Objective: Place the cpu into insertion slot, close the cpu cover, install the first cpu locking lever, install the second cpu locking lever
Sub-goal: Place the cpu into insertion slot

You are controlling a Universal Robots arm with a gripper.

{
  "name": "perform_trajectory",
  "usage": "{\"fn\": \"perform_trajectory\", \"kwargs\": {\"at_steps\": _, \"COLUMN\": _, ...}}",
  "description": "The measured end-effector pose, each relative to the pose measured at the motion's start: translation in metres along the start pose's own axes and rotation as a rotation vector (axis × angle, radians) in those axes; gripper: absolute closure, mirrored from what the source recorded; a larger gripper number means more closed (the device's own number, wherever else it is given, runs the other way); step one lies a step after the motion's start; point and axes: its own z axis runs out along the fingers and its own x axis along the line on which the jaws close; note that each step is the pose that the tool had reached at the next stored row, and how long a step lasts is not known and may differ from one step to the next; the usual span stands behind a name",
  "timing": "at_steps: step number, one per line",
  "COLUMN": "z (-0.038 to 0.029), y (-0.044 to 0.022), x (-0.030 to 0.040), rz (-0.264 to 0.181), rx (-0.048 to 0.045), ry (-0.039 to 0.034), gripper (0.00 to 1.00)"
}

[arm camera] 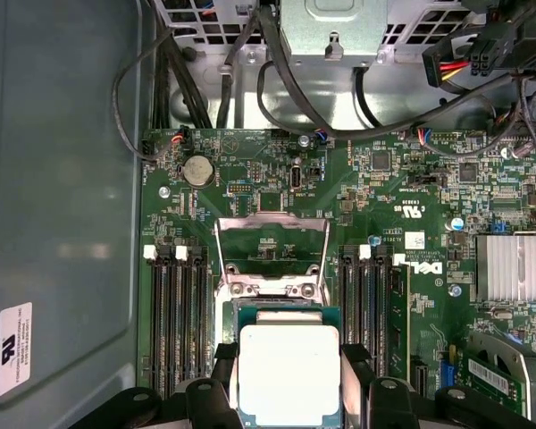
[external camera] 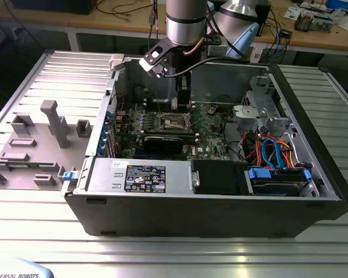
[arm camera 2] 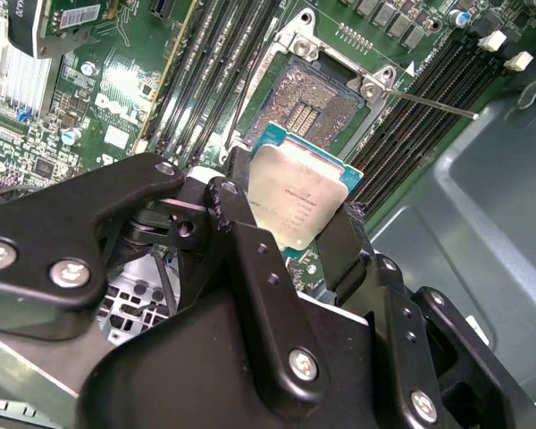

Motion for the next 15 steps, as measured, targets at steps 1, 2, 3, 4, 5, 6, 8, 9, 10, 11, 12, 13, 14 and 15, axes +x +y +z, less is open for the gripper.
{"fn": "perform_trajectory", "kwargs": {"at_steps": 1, "z": 0.0000, "y": 0.0000, "x": 0.0000, "rz": 0.000, "rx": 0.0000, "ry": 0.0000, "gripper": 0.46}}
{"fn": "perform_trajectory", "kwargs": {"at_steps": 2, "z": 0.0000, "y": 0.0000, "x": 0.0000, "rz": 0.000, "rx": 0.0002, "ry": 0.0000, "gripper": 0.46}}
{"fn": "perform_trajectory", "kwargs": {"at_steps": 3, "z": 0.0000, "y": 0.0000, "x": 0.0000, "rz": 0.000, "rx": 0.0002, "ry": 0.0000, "gripper": 0.46}}
{"fn": "perform_trajectory", "kwargs": {"at_steps": 4, "z": 0.0000, "y": 0.0000, "x": 0.0000, "rz": 0.000, "rx": 0.0004, "ry": 0.0000, "gripper": 0.46}}
{"fn": "perform_trajectory", "kwargs": {"at_steps": 5, "z": 0.0000, "y": 0.0000, "x": 0.0000, "rz": 0.000, "rx": 0.0004, "ry": 0.0000, "gripper": 0.46}}
{"fn": "perform_trajectory", "kwargs": {"at_steps": 6, "z": 0.0001, "y": 0.0000, "x": 0.0000, "rz": 0.000, "rx": 0.0005, "ry": 0.0000, "gripper": 0.46}}
{"fn": "perform_trajectory", "kwargs": {"at_steps": 8, "z": 0.0001, "y": 0.0000, "x": 0.0000, "rz": 0.000, "rx": 0.0007, "ry": 0.0000, "gripper": 0.46}}
{"fn": "perform_trajectory", "kwargs": {"at_steps": 9, "z": 0.0001, "y": 0.0000, "x": 0.0000, "rz": 0.000, "rx": 0.0007, "ry": 0.0001, "gripper": 0.46}}
{"fn": "perform_trajectory", "kwargs": {"at_steps": 10, "z": 0.0001, "y": 0.0000, "x": 0.0000, "rz": 0.000, "rx": 0.0011, "ry": 0.0000, "gripper": 0.46}}
{"fn": "perform_trajectory", "kwargs": {"at_steps": 11, "z": 0.0007, "y": 0.0001, "x": 0.0003, "rz": 0.000, "rx": 0.0015, "ry": 0.0004, "gripper": 0.46}}
{"fn": "perform_trajectory", "kwargs": {"at_steps": 12, "z": 0.0055, "y": -0.0003, "x": 0.0008, "rz": 0.000, "rx": 0.0059, "ry": 0.0000, "gripper": 0.46}}
{"fn": "perform_trajectory", "kwargs": {"at_steps": 13, "z": 0.0058, "y": -0.0004, "x": 0.0008, "rz": 0.000, "rx": 0.0059, "ry": 0.0001, "gripper": 0.46}}
{"fn": "perform_trajectory", "kwargs": {"at_steps": 14, "z": 0.0058, "y": -0.0004, "x": 0.0008, "rz": 0.000, "rx": 0.0059, "ry": 0.0000, "gripper": 0.46}}
{"fn": "perform_trajectory", "kwargs": {"at_steps": 15, "z": 0.0059, "y": -0.0004, "x": 0.0008, "rz": 0.000, "rx": 0.0059, "ry": 0.0000, "gripper": 0.46}}
